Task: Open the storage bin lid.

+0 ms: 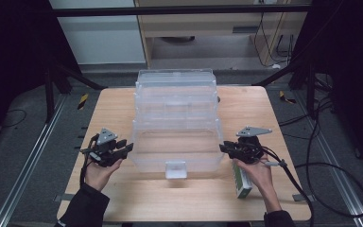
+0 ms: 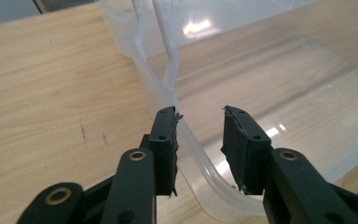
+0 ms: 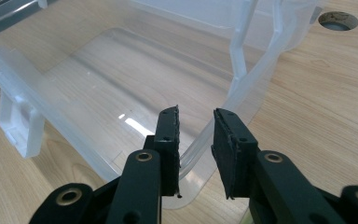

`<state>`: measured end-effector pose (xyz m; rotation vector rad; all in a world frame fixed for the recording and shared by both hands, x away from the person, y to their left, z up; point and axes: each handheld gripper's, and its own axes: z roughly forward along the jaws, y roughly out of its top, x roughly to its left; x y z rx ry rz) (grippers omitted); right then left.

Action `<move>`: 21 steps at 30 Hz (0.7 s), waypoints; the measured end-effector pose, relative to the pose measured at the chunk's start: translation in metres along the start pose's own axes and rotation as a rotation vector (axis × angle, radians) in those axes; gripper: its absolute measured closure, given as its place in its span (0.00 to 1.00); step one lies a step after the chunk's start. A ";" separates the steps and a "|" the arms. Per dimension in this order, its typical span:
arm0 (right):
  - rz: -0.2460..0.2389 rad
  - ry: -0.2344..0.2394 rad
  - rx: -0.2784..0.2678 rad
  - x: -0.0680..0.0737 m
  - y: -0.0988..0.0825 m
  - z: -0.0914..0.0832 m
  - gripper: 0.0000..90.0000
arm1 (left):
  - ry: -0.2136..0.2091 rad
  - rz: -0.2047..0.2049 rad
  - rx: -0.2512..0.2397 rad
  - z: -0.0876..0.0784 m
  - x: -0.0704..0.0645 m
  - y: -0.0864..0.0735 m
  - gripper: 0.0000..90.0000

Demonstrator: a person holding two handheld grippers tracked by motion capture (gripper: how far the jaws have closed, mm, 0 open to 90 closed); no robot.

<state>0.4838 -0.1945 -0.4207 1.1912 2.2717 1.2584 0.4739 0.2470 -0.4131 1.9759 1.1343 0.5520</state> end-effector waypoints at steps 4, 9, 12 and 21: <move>0.001 0.001 0.001 0.000 0.000 0.000 0.80 | -0.004 -0.002 0.010 0.003 0.000 -0.005 0.75; 0.001 0.001 0.002 0.001 0.000 -0.001 0.80 | -0.003 -0.005 0.010 0.002 -0.001 -0.005 0.76; 0.000 0.001 0.001 0.002 -0.001 -0.001 0.80 | -0.006 -0.012 0.006 0.002 0.000 -0.006 0.77; -0.013 0.004 0.007 0.003 -0.001 -0.001 0.79 | 0.006 -0.011 0.005 -0.001 -0.003 -0.008 0.78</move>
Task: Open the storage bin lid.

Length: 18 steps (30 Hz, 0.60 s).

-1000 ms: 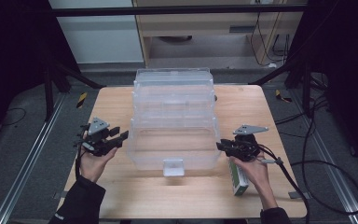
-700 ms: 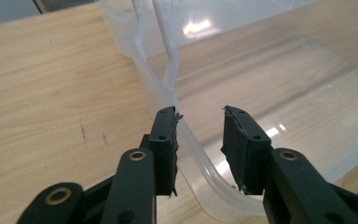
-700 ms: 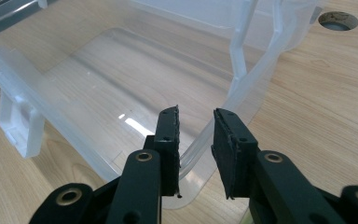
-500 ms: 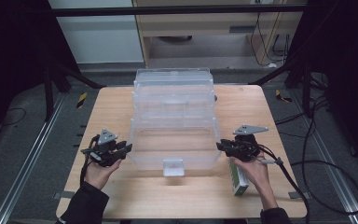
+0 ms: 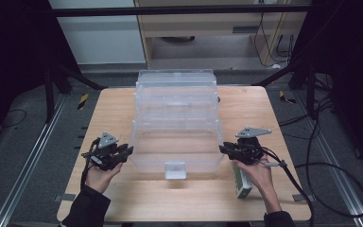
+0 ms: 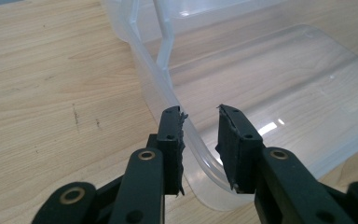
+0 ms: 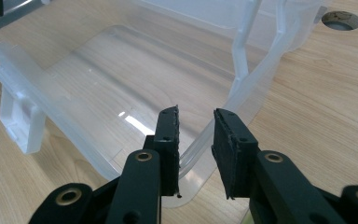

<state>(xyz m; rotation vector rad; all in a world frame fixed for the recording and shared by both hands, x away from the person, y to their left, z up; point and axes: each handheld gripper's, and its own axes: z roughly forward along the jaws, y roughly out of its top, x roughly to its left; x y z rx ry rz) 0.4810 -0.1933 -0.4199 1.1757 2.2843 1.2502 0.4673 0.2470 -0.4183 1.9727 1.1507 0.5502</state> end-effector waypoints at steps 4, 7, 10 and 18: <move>-0.003 0.000 0.002 0.000 0.000 0.000 0.79 | 0.001 -0.004 -0.002 0.000 -0.001 0.000 0.78; -0.004 -0.001 0.001 -0.001 0.000 0.000 0.79 | 0.002 -0.004 -0.004 0.000 -0.002 0.000 0.78; -0.004 -0.003 0.002 -0.001 0.000 0.000 0.79 | -0.006 0.000 -0.009 0.000 -0.001 -0.001 0.77; -0.014 -0.017 -0.002 -0.001 0.004 -0.005 0.79 | 0.004 0.008 -0.035 -0.003 0.001 -0.001 0.72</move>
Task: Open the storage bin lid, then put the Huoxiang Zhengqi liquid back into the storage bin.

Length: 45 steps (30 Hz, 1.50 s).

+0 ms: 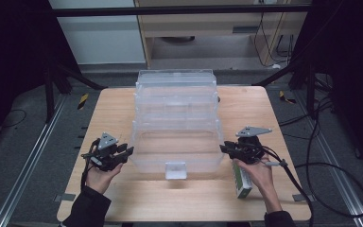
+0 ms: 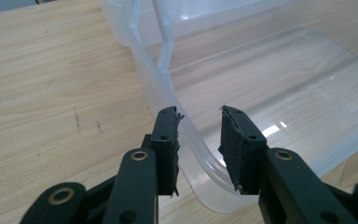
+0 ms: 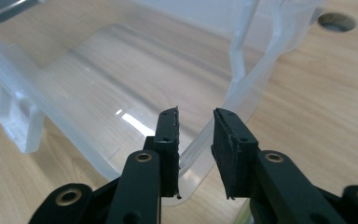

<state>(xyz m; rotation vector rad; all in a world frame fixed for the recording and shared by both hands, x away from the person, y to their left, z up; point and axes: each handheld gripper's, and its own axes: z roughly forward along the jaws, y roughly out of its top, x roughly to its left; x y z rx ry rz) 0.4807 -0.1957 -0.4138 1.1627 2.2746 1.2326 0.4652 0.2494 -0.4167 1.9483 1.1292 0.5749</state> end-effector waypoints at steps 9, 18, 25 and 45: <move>0.019 -0.044 -0.064 -0.008 0.007 -0.026 0.75 | 0.059 -0.008 -0.077 -0.022 0.015 0.003 0.57; 0.025 -0.100 -0.004 -0.008 0.015 -0.046 0.65 | 0.162 -0.044 -0.062 -0.023 0.042 -0.006 0.45; 0.004 -0.120 0.067 -0.003 0.021 -0.051 0.59 | 0.213 -0.087 -0.045 -0.022 0.059 -0.014 0.41; 0.051 -0.139 0.269 0.005 0.015 -0.052 0.44 | 0.238 -0.118 -0.010 -0.018 0.071 -0.023 0.39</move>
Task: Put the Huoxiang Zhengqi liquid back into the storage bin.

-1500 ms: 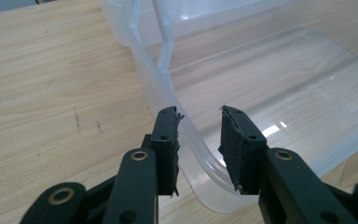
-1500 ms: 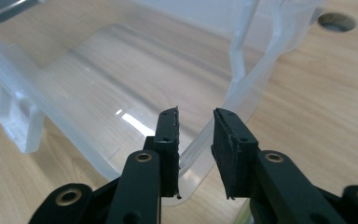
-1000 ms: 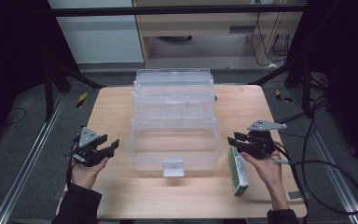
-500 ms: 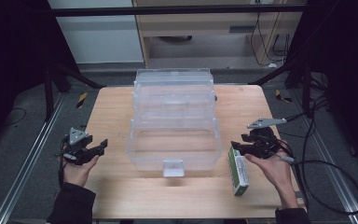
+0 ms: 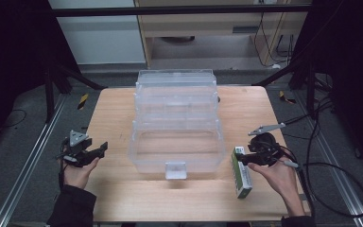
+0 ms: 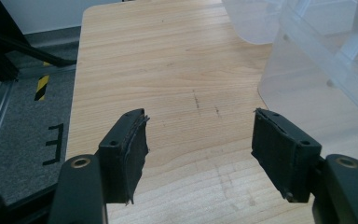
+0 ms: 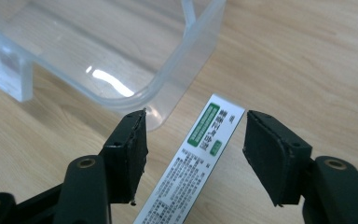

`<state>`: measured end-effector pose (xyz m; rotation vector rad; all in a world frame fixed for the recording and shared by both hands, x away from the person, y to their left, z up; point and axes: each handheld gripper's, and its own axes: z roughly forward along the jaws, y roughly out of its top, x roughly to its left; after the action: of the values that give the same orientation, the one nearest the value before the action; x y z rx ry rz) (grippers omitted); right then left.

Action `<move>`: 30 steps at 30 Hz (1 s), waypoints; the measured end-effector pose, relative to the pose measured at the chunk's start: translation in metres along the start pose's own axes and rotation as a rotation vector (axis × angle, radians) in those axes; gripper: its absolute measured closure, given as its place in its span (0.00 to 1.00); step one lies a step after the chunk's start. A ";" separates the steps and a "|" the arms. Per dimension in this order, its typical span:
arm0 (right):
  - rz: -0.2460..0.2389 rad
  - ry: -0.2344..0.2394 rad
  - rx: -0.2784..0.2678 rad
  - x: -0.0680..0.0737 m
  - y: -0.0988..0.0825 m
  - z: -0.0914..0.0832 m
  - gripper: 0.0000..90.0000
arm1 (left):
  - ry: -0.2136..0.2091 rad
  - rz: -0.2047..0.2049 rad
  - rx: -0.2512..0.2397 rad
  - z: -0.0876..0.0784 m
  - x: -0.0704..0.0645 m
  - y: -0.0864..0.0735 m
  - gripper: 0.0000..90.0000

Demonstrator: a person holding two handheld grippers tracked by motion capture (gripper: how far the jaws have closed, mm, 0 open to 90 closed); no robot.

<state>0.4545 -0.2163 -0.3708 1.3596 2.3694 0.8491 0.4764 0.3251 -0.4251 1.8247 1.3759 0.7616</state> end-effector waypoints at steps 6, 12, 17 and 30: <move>0.000 -0.006 0.057 0.001 -0.003 0.007 0.44 | 0.009 0.005 0.024 0.003 0.001 -0.002 0.39; 0.001 -0.003 0.109 0.002 -0.005 0.017 0.43 | 0.011 0.013 0.046 0.008 0.000 -0.004 0.38; -0.006 -0.015 0.146 0.003 -0.005 0.023 0.45 | 0.009 0.012 0.053 0.008 0.000 -0.005 0.38; -0.007 -0.020 0.190 0.001 -0.003 0.027 0.55 | 0.003 0.014 0.064 0.010 0.001 -0.006 0.39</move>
<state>0.4656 -0.2075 -0.3941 1.4209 2.4910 0.6178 0.4816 0.3250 -0.4355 1.8856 1.4057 0.7355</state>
